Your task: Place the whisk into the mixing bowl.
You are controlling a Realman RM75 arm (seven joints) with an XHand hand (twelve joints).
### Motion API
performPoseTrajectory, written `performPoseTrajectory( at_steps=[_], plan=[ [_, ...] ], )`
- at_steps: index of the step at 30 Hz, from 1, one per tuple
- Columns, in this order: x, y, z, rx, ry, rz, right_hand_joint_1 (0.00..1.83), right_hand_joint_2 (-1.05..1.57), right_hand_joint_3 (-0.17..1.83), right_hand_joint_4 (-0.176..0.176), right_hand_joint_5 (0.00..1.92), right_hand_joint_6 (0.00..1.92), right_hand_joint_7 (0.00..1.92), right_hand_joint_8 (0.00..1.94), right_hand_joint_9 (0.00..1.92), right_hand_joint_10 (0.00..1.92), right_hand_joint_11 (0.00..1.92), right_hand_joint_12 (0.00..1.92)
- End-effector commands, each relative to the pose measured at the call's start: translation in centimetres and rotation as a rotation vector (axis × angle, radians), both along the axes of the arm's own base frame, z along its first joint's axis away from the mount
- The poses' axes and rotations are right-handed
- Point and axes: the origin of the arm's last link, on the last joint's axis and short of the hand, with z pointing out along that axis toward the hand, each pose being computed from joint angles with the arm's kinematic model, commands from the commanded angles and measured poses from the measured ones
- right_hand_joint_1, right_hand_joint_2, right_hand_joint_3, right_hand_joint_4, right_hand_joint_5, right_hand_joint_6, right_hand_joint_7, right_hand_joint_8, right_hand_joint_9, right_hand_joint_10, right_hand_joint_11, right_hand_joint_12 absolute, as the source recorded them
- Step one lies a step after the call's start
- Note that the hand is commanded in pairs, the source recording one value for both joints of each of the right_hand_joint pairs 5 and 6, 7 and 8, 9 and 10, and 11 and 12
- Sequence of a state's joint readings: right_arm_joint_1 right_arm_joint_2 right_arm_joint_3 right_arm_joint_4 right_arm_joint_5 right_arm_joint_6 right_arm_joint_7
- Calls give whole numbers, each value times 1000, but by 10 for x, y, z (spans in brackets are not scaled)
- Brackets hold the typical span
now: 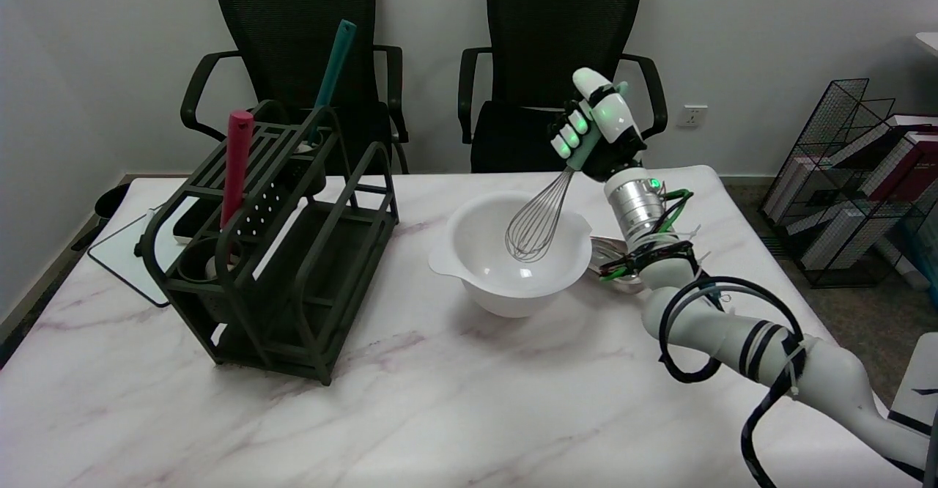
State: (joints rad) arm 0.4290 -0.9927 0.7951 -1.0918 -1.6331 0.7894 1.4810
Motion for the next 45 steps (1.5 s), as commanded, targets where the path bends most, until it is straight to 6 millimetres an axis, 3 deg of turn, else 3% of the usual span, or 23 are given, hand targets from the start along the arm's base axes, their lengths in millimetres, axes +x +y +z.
performPoseTrajectory(
  at_steps=[1,8,15,39,43,45],
  plan=[
    [-29,25,-11,-69,23,31,837,1468,1013,0,1920,1920,1920,1920,1920,1920,1889,1889],
    [-36,30,-30,-50,19,42,836,1462,1019,0,1920,1920,1920,1920,1920,1920,1880,1880],
    [-35,32,-36,-36,40,56,832,1467,1012,0,1920,1920,1920,1920,1920,1920,1846,1846],
    [-54,36,-10,-116,88,11,815,1497,967,0,1920,1920,1920,1920,1822,1822,1642,1642],
    [-55,37,-9,-119,92,7,805,1479,980,0,1920,1920,1915,1915,1737,1737,1506,1506],
    [-55,37,-8,-120,93,7,810,1436,982,0,1920,1920,1847,1847,1627,1627,1335,1335]
  ],
)
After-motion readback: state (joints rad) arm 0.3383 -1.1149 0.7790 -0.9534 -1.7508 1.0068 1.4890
